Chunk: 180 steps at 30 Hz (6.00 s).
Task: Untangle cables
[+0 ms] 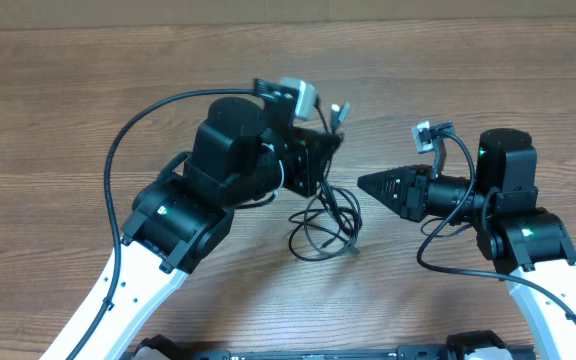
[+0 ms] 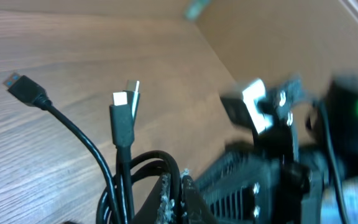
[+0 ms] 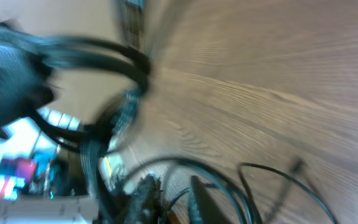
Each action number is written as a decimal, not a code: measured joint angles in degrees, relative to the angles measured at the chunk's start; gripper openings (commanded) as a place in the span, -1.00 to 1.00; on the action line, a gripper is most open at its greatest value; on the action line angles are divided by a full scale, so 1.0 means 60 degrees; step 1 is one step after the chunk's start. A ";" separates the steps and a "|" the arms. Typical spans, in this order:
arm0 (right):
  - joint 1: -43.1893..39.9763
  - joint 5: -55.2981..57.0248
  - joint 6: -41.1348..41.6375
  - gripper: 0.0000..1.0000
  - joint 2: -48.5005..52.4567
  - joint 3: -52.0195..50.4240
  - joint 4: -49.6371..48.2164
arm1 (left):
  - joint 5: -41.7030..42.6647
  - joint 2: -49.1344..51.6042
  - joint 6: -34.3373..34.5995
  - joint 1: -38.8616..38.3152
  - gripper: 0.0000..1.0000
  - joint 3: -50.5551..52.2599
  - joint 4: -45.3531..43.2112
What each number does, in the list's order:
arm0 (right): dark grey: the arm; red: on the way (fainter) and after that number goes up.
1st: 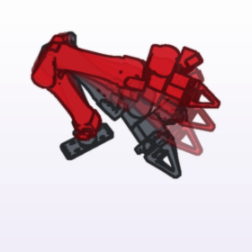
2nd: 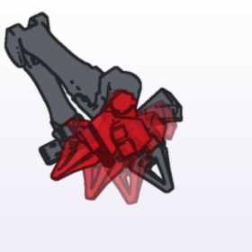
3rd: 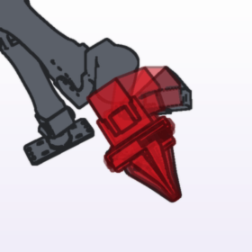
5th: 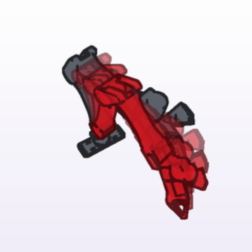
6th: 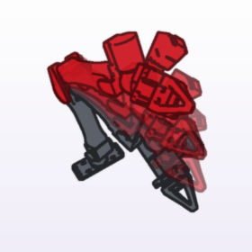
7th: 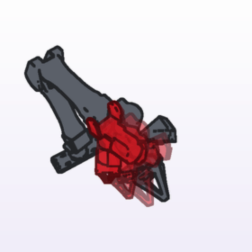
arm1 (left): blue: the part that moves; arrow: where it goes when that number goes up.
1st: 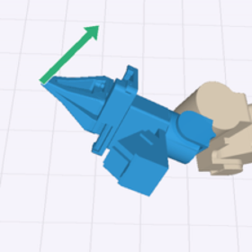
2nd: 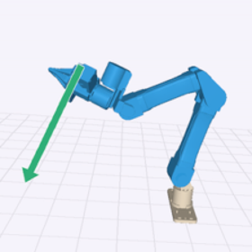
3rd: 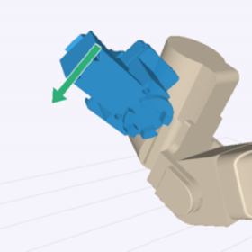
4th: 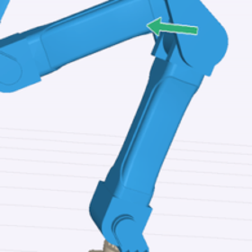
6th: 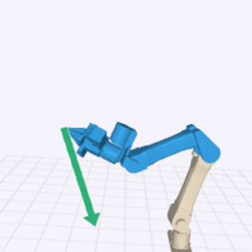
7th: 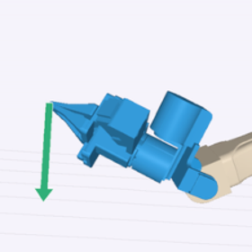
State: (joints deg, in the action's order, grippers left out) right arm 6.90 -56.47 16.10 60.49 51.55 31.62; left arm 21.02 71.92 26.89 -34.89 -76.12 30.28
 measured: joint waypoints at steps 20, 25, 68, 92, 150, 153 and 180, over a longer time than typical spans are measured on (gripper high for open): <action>0.0000 -0.1668 -0.0539 0.09 0.0000 -0.0004 -0.0772 | 0.2251 0.0000 -0.1337 -0.0780 -0.92 0.0000 -0.0634; 0.0000 -0.1876 -0.0557 -0.80 -0.0025 0.0000 -0.0845 | 0.2178 0.0036 -0.1337 -0.0896 -0.92 0.0004 -0.0688; -0.0007 0.0725 0.0076 -0.18 -0.0044 -0.0007 0.0980 | -0.3588 0.0069 0.0674 -0.1060 -0.91 0.0000 0.0419; -0.0007 -0.1180 -0.0321 -0.29 -0.0044 -0.0007 -0.1206 | 0.0863 0.0069 -0.0729 -0.1239 -0.91 0.0000 -0.0951; -0.0007 0.3122 0.1843 -0.92 -0.0018 -0.0036 0.1432 | -0.1038 0.0412 -0.0882 -0.1475 0.39 -0.0004 0.1129; -0.0007 0.2674 0.1894 -0.92 -0.0018 -0.0036 0.1246 | -0.0510 0.0412 -0.1446 -0.1475 0.48 -0.0004 0.1093; -0.0007 -0.0703 0.1581 -0.92 -0.0018 -0.0036 0.0801 | -0.1166 0.0576 -0.2164 -0.1475 0.43 -0.0004 -0.0244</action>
State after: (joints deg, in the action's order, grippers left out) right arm 6.85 -60.69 25.58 60.38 51.33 36.42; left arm 14.02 75.37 13.91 -43.75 -76.14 28.82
